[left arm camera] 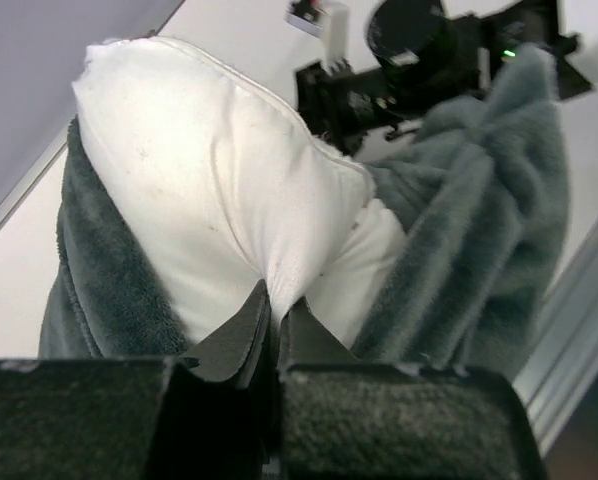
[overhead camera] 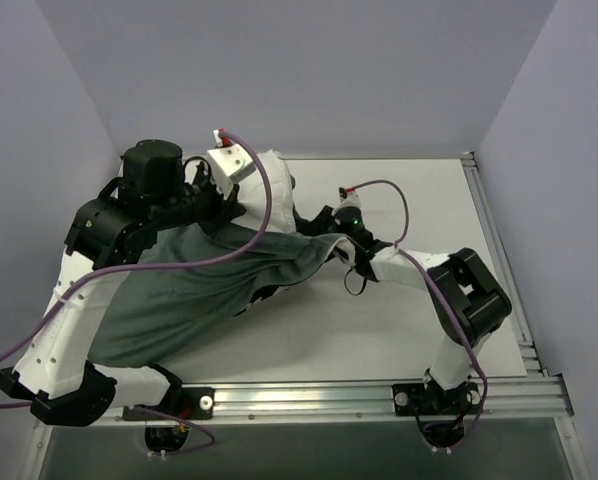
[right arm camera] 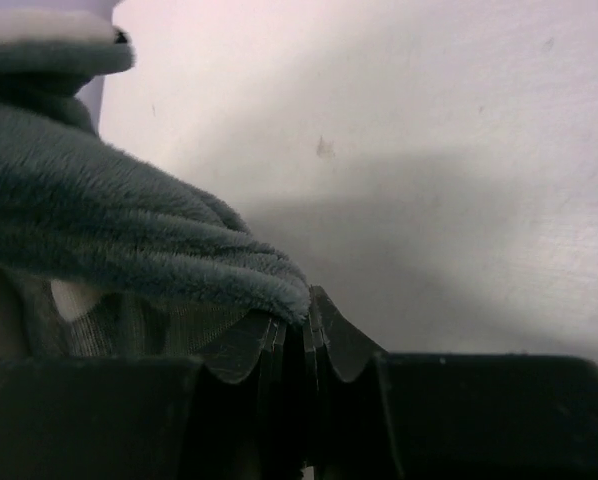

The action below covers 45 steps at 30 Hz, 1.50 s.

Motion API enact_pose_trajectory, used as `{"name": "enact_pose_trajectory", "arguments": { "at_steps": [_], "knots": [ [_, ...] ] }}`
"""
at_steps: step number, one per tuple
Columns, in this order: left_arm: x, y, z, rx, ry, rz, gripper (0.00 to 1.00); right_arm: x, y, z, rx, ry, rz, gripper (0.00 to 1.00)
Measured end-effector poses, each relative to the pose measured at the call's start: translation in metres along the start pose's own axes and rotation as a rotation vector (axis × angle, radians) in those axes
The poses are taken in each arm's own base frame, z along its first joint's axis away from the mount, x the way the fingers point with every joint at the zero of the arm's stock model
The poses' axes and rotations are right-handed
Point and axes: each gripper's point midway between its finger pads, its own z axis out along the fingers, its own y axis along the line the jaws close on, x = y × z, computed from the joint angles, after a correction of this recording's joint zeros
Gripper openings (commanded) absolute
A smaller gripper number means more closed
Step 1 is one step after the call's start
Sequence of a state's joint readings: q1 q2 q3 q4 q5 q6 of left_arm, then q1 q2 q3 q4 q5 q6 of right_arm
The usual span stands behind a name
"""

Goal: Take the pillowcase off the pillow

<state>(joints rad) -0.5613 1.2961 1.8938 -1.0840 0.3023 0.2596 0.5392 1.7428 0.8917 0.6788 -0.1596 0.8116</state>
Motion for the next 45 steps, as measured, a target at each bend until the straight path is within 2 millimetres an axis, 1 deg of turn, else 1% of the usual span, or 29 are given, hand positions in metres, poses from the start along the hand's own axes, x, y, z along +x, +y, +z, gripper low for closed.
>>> {"name": "enact_pose_trajectory", "arguments": {
  "at_steps": [2, 3, 4, 5, 6, 7, 8, 9, 10, 12, 14, 15, 16, 18, 19, 20, 21, 22, 23, 25, 27, 28, 29, 32, 35, 38, 41, 44, 45],
  "knots": [
    [0.008, 0.013, 0.012, -0.054, 0.014, 0.010, 0.02, 0.022, 0.004, -0.004, 0.014, 0.016, -0.039, 0.00],
    [0.013, 0.018, 0.021, -0.072, 0.022, 0.012, 0.02, 0.034, 0.004, -0.009, 0.025, 0.032, -0.061, 0.09],
    [0.019, 0.024, 0.031, -0.086, 0.030, 0.012, 0.02, 0.045, 0.004, -0.016, 0.036, 0.046, -0.081, 0.44],
    [0.025, 0.029, 0.042, -0.097, 0.040, 0.014, 0.02, 0.053, 0.002, -0.025, 0.054, 0.060, -0.093, 0.57],
    [0.032, 0.035, 0.053, -0.108, 0.051, 0.014, 0.02, 0.057, -0.005, -0.037, 0.085, 0.065, -0.117, 0.64],
    [0.037, 0.040, 0.064, -0.115, 0.063, 0.017, 0.02, 0.054, -0.011, -0.050, 0.119, 0.057, -0.137, 0.72],
    [0.041, 0.043, 0.074, -0.118, 0.068, 0.019, 0.02, 0.046, -0.017, -0.064, 0.156, 0.039, -0.150, 0.74],
    [0.045, 0.046, 0.083, -0.121, 0.071, 0.020, 0.02, 0.032, -0.020, -0.079, 0.188, 0.006, -0.166, 0.75],
    [0.048, 0.047, 0.089, -0.120, 0.072, 0.022, 0.02, 0.014, -0.019, -0.094, 0.208, -0.038, -0.174, 0.77],
    [0.052, 0.049, 0.097, -0.120, 0.073, 0.025, 0.02, -0.030, -0.012, -0.131, 0.228, -0.154, -0.181, 0.78],
    [0.053, 0.051, 0.100, -0.128, 0.064, 0.033, 0.02, -0.070, 0.000, -0.165, 0.228, -0.267, -0.180, 0.79],
    [0.054, 0.052, 0.101, -0.135, 0.060, 0.037, 0.02, -0.087, 0.008, -0.180, 0.222, -0.313, -0.181, 0.79],
    [0.055, 0.053, 0.103, -0.139, 0.057, 0.040, 0.02, -0.098, 0.018, -0.192, 0.201, -0.344, -0.186, 0.78],
    [0.058, 0.055, 0.105, -0.146, 0.057, 0.043, 0.02, -0.109, 0.040, -0.206, 0.136, -0.374, -0.208, 0.79],
    [0.060, 0.055, 0.107, -0.148, 0.057, 0.043, 0.02, -0.108, 0.050, -0.210, 0.093, -0.374, -0.221, 0.80],
    [0.061, 0.056, 0.108, -0.150, 0.058, 0.043, 0.02, -0.104, 0.058, -0.210, 0.057, -0.359, -0.237, 0.81],
    [0.061, 0.056, 0.108, -0.154, 0.058, 0.044, 0.02, -0.094, 0.065, -0.208, 0.023, -0.330, -0.263, 0.81],
    [0.061, 0.056, 0.108, -0.155, 0.058, 0.044, 0.02, -0.084, 0.068, -0.204, 0.005, -0.299, -0.282, 0.82],
    [0.061, 0.057, 0.108, -0.158, 0.056, 0.045, 0.02, -0.068, 0.070, -0.198, -0.006, -0.252, -0.313, 0.82],
    [0.060, 0.057, 0.108, -0.159, 0.054, 0.045, 0.02, -0.042, 0.064, -0.187, -0.004, -0.174, -0.362, 0.83],
    [0.060, 0.057, 0.108, -0.159, 0.054, 0.045, 0.02, -0.021, 0.051, -0.178, 0.012, -0.109, -0.411, 0.83],
    [0.060, 0.057, 0.108, -0.158, 0.054, 0.045, 0.02, -0.016, 0.045, -0.176, 0.023, -0.090, -0.433, 0.83],
    [0.060, 0.057, 0.108, -0.157, 0.054, 0.045, 0.02, -0.013, 0.044, -0.175, 0.020, -0.076, -0.454, 0.83],
    [0.060, 0.057, 0.108, -0.158, 0.054, 0.045, 0.02, -0.010, 0.051, -0.172, -0.034, -0.056, -0.509, 0.81],
    [0.060, 0.058, 0.108, -0.159, 0.055, 0.046, 0.02, -0.001, 0.063, -0.173, -0.120, -0.024, -0.552, 0.79],
    [0.060, 0.058, 0.108, -0.161, 0.055, 0.046, 0.02, 0.013, 0.071, -0.178, -0.221, 0.005, -0.580, 0.79],
    [0.060, 0.058, 0.108, -0.160, 0.055, 0.046, 0.02, 0.028, 0.072, -0.184, -0.291, 0.034, -0.594, 0.79],
    [0.060, 0.058, 0.108, -0.160, 0.054, 0.043, 0.02, 0.037, 0.071, -0.183, -0.324, 0.049, -0.596, 0.72],
    [0.060, 0.058, 0.108, -0.161, 0.054, 0.042, 0.02, 0.039, 0.070, -0.180, -0.327, 0.053, -0.595, 0.62]
  ]
}}
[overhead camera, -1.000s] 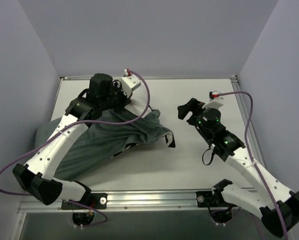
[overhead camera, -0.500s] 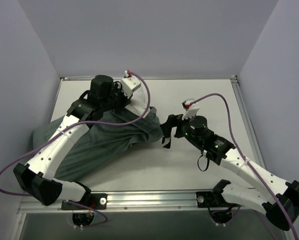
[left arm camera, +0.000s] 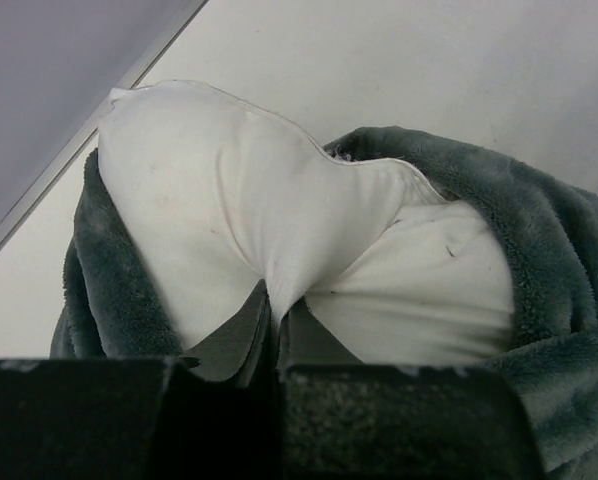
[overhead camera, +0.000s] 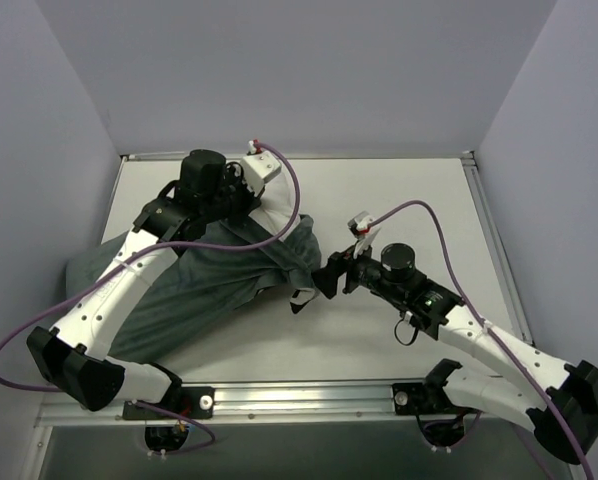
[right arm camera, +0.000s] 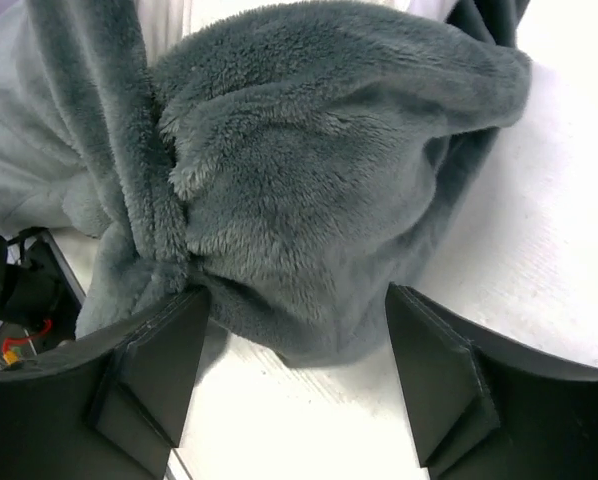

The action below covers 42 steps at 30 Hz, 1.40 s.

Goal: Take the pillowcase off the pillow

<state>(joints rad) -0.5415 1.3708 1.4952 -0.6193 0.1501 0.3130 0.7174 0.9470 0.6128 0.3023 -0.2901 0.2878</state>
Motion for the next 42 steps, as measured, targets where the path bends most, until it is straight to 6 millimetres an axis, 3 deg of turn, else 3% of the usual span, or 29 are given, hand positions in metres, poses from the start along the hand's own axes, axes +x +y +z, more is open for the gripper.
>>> {"name": "enact_pose_trajectory", "arguments": {
  "at_steps": [3, 5, 6, 8, 10, 11, 13, 14, 21, 26, 28, 31, 37, 42],
  "knots": [
    [0.000, 0.000, 0.000, -0.002, -0.001, -0.015, 0.02, 0.007, 0.004, 0.016, -0.025, 0.006, 0.023, 0.45],
    [0.000, 0.000, 0.000, -0.003, -0.001, -0.025, 0.02, 0.014, 0.007, 0.027, -0.042, 0.001, 0.052, 0.47],
    [0.000, 0.001, 0.000, -0.004, -0.001, -0.029, 0.02, 0.020, 0.008, 0.031, -0.049, 0.000, 0.076, 0.58],
    [0.000, 0.001, 0.000, -0.006, -0.001, -0.040, 0.02, 0.032, 0.008, 0.036, -0.052, -0.003, 0.123, 0.61],
    [0.000, 0.001, 0.000, -0.008, -0.001, -0.047, 0.02, 0.042, 0.007, 0.038, -0.049, -0.010, 0.164, 0.48],
    [0.000, 0.001, 0.000, -0.008, -0.002, -0.050, 0.02, 0.044, 0.008, 0.038, -0.046, -0.018, 0.188, 0.35],
    [0.000, 0.001, 0.000, -0.008, -0.002, -0.054, 0.02, 0.040, 0.013, 0.041, -0.045, -0.047, 0.218, 0.17],
    [0.000, 0.001, 0.000, -0.009, -0.003, -0.057, 0.02, 0.035, 0.015, 0.042, -0.046, -0.069, 0.230, 0.00],
    [-0.007, 0.019, -0.002, -0.068, -0.022, -0.094, 0.02, 0.019, 0.004, 0.046, 0.034, -0.175, 0.328, 0.00],
    [-0.031, 0.068, -0.013, -0.155, -0.055, -0.173, 0.02, 0.058, -0.027, 0.034, 0.150, -0.190, 0.412, 0.00],
    [-0.036, 0.077, -0.016, -0.160, -0.061, -0.194, 0.02, 0.069, -0.034, 0.029, 0.171, -0.201, 0.449, 0.00],
    [-0.041, 0.075, -0.020, -0.140, -0.064, -0.206, 0.02, 0.076, -0.028, 0.031, 0.165, -0.209, 0.491, 0.00],
    [-0.047, 0.073, -0.026, -0.080, -0.059, -0.297, 0.02, 0.108, 0.013, 0.059, 0.116, -0.116, 0.520, 0.00],
    [-0.046, 0.118, -0.050, -0.123, -0.085, -0.450, 0.02, 0.124, -0.003, 0.058, 0.105, -0.174, 0.660, 0.00]
  ]
}}
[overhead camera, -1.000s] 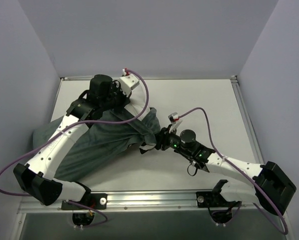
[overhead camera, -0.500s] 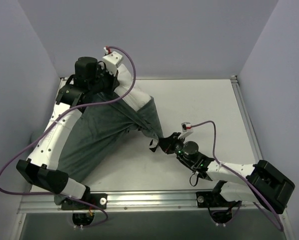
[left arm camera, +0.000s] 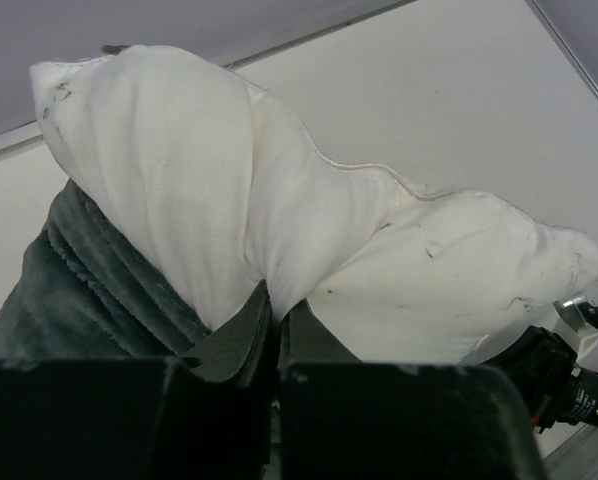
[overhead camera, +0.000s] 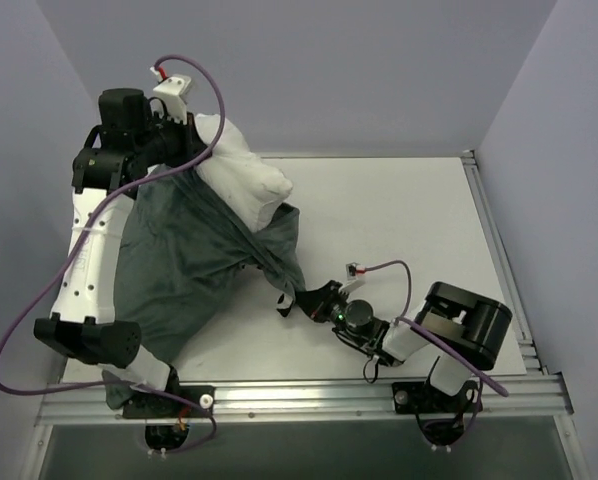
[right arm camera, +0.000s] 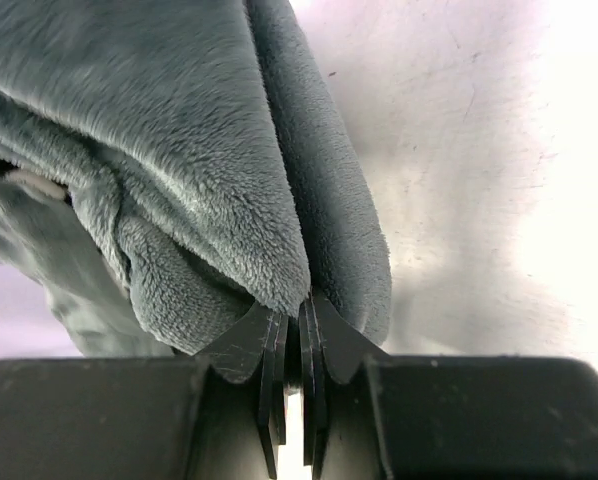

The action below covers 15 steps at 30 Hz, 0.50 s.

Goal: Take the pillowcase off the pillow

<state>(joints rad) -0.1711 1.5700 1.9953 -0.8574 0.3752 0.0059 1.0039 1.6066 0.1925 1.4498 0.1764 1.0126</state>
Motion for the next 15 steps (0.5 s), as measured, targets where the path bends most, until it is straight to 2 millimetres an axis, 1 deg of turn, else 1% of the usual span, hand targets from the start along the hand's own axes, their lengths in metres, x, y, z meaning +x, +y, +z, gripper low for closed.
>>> {"name": "enact_pose_trajectory", "arguments": {
  "at_steps": [1, 2, 3, 4, 5, 6, 7, 8, 9, 10, 11, 12, 13, 15],
  "knots": [
    [0.000, 0.005, -0.005, -0.006, 0.003, -0.010, 0.02, -0.001, -0.003, 0.001, 0.000, -0.009, 0.020, 0.00],
    [0.000, 0.004, -0.007, 0.000, 0.006, -0.010, 0.02, 0.001, -0.002, 0.004, -0.005, -0.007, 0.029, 0.00],
    [-0.001, 0.002, -0.008, 0.006, 0.003, 0.001, 0.02, 0.005, 0.005, 0.011, -0.012, 0.001, 0.029, 0.00],
    [-0.001, -0.002, -0.008, 0.013, 0.000, 0.017, 0.02, 0.011, 0.007, 0.017, -0.001, 0.021, 0.014, 0.04],
    [-0.001, -0.005, -0.007, 0.020, -0.004, 0.035, 0.02, 0.017, 0.011, 0.024, 0.006, 0.039, -0.003, 0.19],
    [0.000, -0.008, -0.006, 0.024, -0.009, 0.054, 0.02, 0.023, 0.012, 0.030, 0.031, 0.062, -0.027, 0.37],
    [0.002, -0.011, -0.005, 0.024, -0.018, 0.077, 0.02, 0.027, 0.014, 0.036, 0.058, 0.081, -0.051, 0.59],
    [0.003, -0.014, -0.004, 0.025, -0.029, 0.100, 0.02, 0.029, 0.010, 0.039, 0.103, 0.099, -0.083, 0.67],
    [0.004, -0.016, -0.003, 0.025, -0.041, 0.122, 0.02, 0.031, 0.005, 0.038, 0.156, 0.122, -0.128, 0.74],
    [0.005, -0.018, -0.003, 0.025, -0.054, 0.143, 0.02, 0.030, -0.001, 0.034, 0.214, 0.141, -0.174, 0.96],
    [0.008, -0.021, -0.002, 0.029, -0.066, 0.162, 0.02, 0.024, -0.002, 0.029, 0.255, 0.145, -0.204, 1.00],
    [0.012, -0.023, -0.002, 0.035, -0.069, 0.175, 0.02, 0.015, -0.002, 0.022, 0.287, 0.145, -0.245, 1.00],
    [0.016, -0.026, -0.001, 0.042, -0.070, 0.189, 0.02, 0.003, 0.003, 0.014, 0.306, 0.135, -0.275, 1.00],
    [0.024, -0.033, 0.003, 0.061, -0.071, 0.212, 0.02, -0.030, 0.021, -0.002, 0.306, 0.096, -0.304, 1.00]
  ]
}}
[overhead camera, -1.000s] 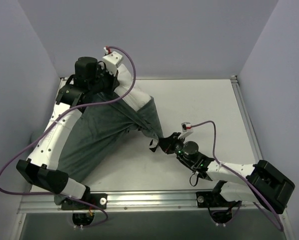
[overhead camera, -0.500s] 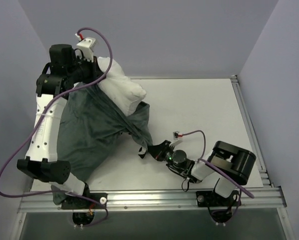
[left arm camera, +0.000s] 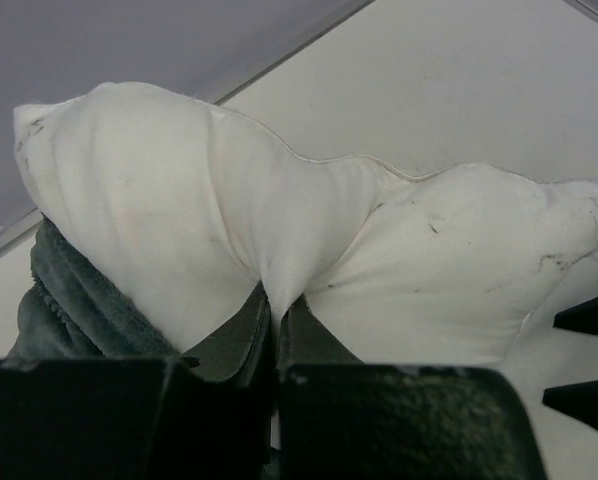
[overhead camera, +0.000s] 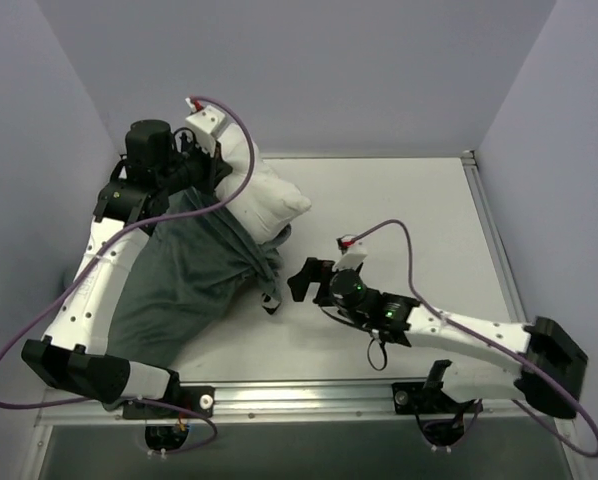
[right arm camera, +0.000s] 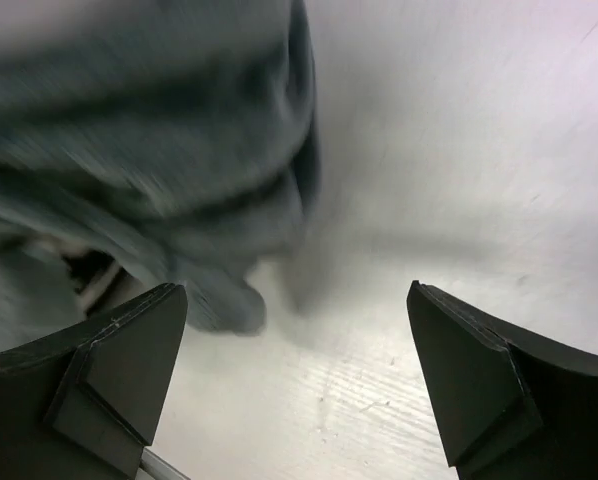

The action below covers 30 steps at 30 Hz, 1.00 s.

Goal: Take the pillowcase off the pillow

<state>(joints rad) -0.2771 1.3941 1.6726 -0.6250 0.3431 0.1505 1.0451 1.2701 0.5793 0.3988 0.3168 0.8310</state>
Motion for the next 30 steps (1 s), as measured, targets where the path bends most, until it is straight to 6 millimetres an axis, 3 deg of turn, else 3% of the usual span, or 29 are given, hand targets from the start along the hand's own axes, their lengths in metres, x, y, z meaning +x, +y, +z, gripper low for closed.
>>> {"name": "enact_pose_trajectory", "arguments": {
  "at_steps": [5, 9, 12, 15, 17, 19, 21, 30],
  "knots": [
    [0.020, -0.030, 0.014, 0.078, 0.031, 0.041, 0.02, -0.089, 0.011, -0.059, 0.001, -0.150, -0.078, 1.00],
    [0.035, -0.059, 0.021, 0.149, 0.064, 0.068, 0.02, -0.149, 0.037, -0.095, -0.057, -0.248, -0.187, 1.00],
    [0.040, -0.076, 0.022, 0.191, 0.082, 0.082, 0.02, -0.197, 0.066, -0.098, -0.102, -0.312, -0.268, 1.00],
    [0.041, -0.084, 0.018, 0.209, 0.087, 0.087, 0.02, -0.227, 0.091, -0.074, -0.139, -0.329, -0.348, 1.00],
    [0.040, -0.086, 0.014, 0.210, 0.084, 0.088, 0.02, -0.224, 0.094, -0.043, -0.148, -0.285, -0.399, 1.00],
    [0.038, -0.087, 0.010, 0.211, 0.079, 0.090, 0.02, -0.203, 0.084, -0.009, -0.156, -0.192, -0.441, 1.00],
    [0.038, -0.088, 0.005, 0.214, 0.078, 0.090, 0.02, -0.186, 0.075, 0.013, -0.178, -0.116, -0.450, 1.00],
    [0.042, -0.089, 0.003, 0.213, 0.093, 0.085, 0.02, -0.165, 0.102, 0.020, -0.418, -0.071, -0.430, 1.00]
  ]
}}
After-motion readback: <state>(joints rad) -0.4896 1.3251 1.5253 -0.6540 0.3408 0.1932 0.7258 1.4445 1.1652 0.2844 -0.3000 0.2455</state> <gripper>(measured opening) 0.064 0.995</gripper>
